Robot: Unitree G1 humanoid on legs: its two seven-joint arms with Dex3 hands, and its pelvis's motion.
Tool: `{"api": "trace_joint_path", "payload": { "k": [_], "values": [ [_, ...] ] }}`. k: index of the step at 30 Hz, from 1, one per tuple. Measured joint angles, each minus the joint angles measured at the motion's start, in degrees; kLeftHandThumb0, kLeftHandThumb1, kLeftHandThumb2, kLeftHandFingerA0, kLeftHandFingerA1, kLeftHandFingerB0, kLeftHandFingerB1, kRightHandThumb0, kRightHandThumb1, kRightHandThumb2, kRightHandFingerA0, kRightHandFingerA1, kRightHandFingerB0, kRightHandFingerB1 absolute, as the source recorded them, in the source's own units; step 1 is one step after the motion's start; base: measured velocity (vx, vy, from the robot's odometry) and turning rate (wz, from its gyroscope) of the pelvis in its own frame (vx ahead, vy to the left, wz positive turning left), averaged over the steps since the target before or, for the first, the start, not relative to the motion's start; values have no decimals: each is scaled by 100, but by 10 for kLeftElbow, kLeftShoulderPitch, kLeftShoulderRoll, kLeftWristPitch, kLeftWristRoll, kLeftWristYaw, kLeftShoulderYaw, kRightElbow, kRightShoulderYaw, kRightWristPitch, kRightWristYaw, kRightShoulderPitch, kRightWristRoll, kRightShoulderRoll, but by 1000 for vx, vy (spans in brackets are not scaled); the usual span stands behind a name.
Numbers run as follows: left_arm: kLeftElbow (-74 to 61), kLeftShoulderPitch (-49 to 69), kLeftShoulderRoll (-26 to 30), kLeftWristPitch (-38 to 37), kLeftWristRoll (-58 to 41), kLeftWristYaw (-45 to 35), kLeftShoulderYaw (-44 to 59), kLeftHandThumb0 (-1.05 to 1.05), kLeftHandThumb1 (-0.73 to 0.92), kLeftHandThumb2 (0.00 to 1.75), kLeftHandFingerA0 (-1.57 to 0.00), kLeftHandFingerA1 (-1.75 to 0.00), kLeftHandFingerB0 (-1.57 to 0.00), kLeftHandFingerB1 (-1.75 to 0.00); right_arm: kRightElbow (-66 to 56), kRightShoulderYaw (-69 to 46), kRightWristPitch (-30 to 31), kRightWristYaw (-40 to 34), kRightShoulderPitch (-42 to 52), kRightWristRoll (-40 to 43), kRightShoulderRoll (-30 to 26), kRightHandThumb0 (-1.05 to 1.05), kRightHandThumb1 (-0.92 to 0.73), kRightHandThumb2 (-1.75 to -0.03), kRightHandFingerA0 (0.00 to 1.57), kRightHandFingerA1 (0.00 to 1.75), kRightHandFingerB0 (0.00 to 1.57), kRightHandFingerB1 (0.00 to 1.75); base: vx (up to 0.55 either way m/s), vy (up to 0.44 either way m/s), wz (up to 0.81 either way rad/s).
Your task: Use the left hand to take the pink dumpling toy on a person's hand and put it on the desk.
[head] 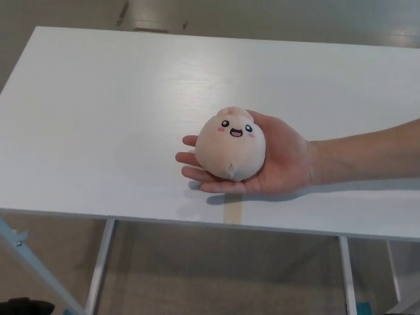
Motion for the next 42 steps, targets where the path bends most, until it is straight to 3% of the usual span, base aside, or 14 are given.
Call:
{"api": "trace_joint_path", "payload": {
  "k": [21,35,42],
  "values": [
    [-490,368,0,-78,-99,-54,117,-52,44,74,-56,-54,-44,-48,2,4,-6,-2,33,-2,2,-23,-69,-60,68,46,56,43,0,0,0],
    [-791,522,0,-127,-203,-94,234,-52,40,71,-57,-58,-47,-51,2,10,-10,-2,46,-3,3,-23,-69,-60,69,47,57,43,0,0,0],
    [-891,552,5,-146,-264,-116,305,-55,40,72,-56,-56,-40,-47,2,12,-11,-2,47,-3,3,-24,-70,-60,70,47,58,44,0,0,0]
  ]
}}
